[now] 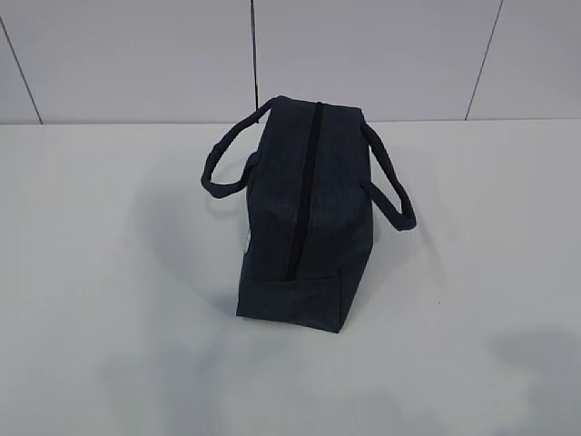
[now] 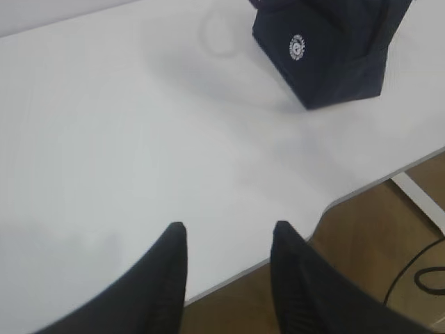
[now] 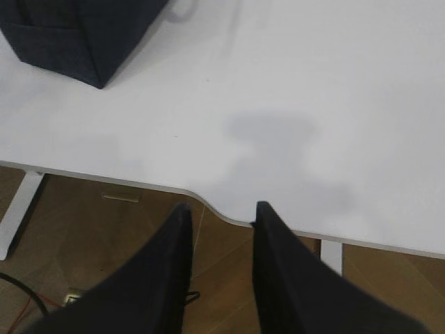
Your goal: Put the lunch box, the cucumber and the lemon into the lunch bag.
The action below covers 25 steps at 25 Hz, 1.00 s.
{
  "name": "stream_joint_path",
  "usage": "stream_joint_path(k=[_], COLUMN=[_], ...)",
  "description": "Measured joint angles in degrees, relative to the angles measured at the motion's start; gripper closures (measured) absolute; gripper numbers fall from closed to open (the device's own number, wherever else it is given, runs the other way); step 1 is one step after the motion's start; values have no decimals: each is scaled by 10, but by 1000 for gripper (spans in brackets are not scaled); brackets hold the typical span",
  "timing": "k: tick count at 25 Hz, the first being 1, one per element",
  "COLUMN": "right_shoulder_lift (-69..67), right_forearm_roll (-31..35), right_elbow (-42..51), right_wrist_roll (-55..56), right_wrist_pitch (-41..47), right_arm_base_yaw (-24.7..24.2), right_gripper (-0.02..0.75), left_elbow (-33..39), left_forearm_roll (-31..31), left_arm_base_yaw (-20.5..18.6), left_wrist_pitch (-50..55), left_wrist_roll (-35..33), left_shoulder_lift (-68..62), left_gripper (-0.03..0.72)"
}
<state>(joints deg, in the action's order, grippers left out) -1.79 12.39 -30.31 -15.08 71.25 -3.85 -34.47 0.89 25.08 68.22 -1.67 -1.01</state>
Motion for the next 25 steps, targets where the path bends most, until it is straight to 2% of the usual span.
stream_joint_path(k=[10, 25], right_shoulder_lift=[14, 26], right_forearm_roll=[-21, -24], right_elbow=[18, 18], right_wrist_roll=[16, 17], right_wrist_pitch=[-44, -46], right_arm_base_yaw=[0, 0], right_gripper=[500, 500], left_elbow=[46, 48], left_forearm_roll=[-9, -9], left_arm_base_yaw=[0, -1], left_wrist_pitch=[-40, -48], left_wrist_roll=[9, 11], left_shoulder_lift=[0, 3], left_gripper=[419, 445])
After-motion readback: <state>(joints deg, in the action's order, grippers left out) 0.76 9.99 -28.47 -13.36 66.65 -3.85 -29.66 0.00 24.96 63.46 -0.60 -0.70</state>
